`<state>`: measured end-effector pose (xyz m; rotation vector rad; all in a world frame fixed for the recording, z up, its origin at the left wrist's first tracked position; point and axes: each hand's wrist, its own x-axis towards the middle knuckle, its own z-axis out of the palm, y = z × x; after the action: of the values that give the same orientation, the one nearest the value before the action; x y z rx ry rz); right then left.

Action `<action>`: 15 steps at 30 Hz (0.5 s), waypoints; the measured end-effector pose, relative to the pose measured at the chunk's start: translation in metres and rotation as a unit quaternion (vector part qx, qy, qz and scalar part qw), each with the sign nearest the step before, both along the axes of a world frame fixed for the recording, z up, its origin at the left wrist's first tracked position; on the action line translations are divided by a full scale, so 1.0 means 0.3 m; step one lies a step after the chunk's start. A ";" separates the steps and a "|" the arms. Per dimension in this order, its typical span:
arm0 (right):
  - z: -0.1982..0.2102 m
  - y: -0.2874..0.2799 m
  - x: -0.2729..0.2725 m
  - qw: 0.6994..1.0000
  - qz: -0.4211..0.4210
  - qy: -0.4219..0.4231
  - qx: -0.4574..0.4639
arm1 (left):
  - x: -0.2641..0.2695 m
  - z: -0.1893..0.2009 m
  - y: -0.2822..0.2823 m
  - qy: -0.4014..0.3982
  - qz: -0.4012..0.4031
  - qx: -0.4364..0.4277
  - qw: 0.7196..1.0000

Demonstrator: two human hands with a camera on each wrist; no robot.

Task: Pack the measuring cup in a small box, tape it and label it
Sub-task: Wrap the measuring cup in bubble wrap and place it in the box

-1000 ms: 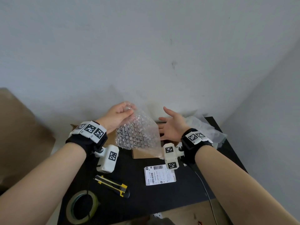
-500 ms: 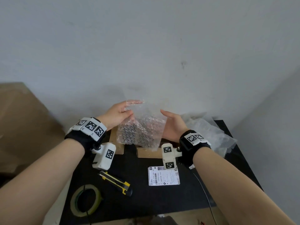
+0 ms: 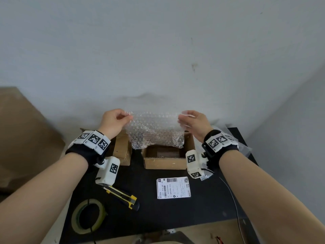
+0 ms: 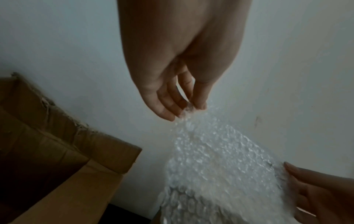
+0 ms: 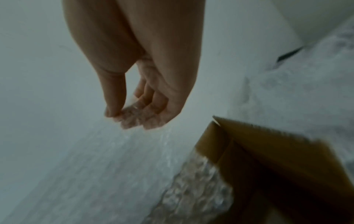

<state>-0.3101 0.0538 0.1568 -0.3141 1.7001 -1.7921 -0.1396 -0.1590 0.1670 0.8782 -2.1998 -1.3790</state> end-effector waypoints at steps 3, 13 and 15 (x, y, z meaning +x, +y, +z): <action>0.035 0.028 -0.016 0.987 0.066 0.138 0.057 | -0.014 0.003 0.001 0.021 0.011 0.028 0.999; 0.150 0.008 -0.033 0.871 0.168 0.401 0.229 | -0.053 0.061 0.053 -0.092 -0.104 -0.187 0.972; 0.167 -0.010 -0.019 0.872 0.182 0.402 0.213 | -0.078 0.070 0.097 -0.126 -0.172 -0.239 0.947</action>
<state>-0.3159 0.0507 0.2068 -1.2157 2.3204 -0.9970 -0.1630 -0.1298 0.1881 0.5273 -2.8179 -0.8183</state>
